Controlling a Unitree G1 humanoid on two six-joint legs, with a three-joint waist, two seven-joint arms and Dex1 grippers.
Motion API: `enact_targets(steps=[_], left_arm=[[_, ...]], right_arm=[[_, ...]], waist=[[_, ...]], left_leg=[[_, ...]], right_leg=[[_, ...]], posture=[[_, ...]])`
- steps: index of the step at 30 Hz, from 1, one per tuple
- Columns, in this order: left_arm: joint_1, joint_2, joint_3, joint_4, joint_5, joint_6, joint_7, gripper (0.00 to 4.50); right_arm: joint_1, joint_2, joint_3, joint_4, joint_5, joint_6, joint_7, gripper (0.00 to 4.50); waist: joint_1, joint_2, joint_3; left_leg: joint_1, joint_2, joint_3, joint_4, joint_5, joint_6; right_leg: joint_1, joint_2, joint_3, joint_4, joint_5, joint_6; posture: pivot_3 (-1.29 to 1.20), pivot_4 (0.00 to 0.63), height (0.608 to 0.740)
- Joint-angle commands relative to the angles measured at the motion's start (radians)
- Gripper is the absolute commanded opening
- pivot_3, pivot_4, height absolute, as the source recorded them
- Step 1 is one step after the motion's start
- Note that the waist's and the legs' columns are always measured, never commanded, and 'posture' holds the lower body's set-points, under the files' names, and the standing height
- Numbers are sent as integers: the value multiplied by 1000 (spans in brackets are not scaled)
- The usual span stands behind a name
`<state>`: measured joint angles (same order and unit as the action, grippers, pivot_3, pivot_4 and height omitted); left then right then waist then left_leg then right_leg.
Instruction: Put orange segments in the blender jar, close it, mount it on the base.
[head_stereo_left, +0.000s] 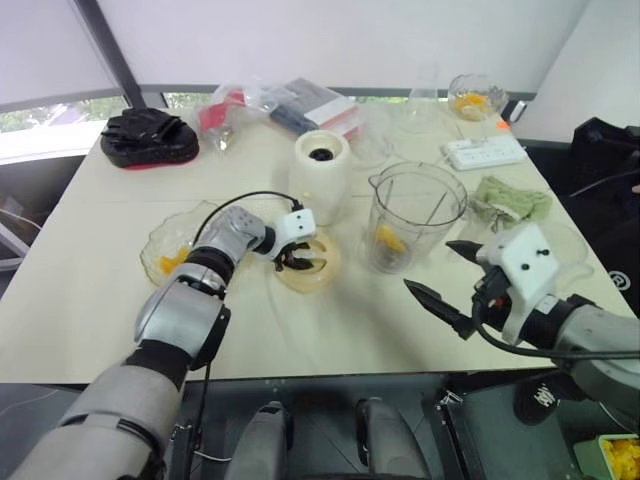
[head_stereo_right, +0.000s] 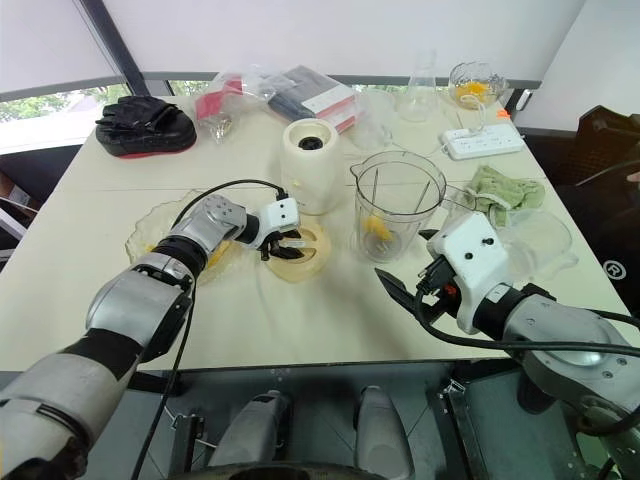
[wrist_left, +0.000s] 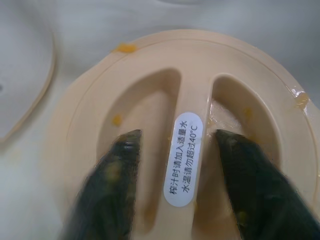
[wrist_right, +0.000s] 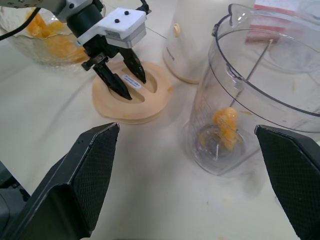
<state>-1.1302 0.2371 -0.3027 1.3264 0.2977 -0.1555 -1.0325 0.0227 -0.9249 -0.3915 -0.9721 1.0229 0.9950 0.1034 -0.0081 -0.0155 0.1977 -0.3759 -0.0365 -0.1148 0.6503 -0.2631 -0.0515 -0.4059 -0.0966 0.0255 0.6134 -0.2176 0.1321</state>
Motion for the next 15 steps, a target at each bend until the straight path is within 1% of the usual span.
enact_targets(steps=[1,3,7,9,12,15], left_arm=[[33,13,-23,30,46,30,12,328],[30,17,-15,28,40,26,5,267],[23,20,-1,25,28,28,6,267],[8,23,19,16,7,15,-19,267],[-27,26,73,-5,-50,6,-103,267],[-59,35,113,-37,-92,-13,-193,267]], right_arm=[[20,-8,-39,-32,-21,-4,-20,4500],[33,5,-34,-29,-39,-7,-36,4500],[52,52,-13,-10,-82,-21,-75,4500],[60,102,40,11,-140,-29,-112,4500],[52,187,121,71,-254,-45,-182,4500],[27,274,179,142,-348,-58,-234,4500]], waist=[[0,-2,-2],[-2,-3,-3],[-2,-3,-3],[-2,-4,-3],[-4,-5,-2],[-2,-4,-2]], left_leg=[[2,0,0,0,0,0],[2,1,0,0,0,0],[2,1,0,0,0,0],[2,1,0,0,0,0],[1,1,0,-1,0,0],[-3,0,0,-1,0,0]], right_leg=[[2,0,0,0,-3,1],[3,0,0,-1,-4,-1],[2,0,0,-1,-3,-1],[2,0,0,-1,-2,2],[0,0,0,0,-1,2],[-4,0,0,0,1,-2]], posture=[[0,150,740],[0,150,740],[0,150,740],[0,150,740],[0,150,740],[0,150,740]])
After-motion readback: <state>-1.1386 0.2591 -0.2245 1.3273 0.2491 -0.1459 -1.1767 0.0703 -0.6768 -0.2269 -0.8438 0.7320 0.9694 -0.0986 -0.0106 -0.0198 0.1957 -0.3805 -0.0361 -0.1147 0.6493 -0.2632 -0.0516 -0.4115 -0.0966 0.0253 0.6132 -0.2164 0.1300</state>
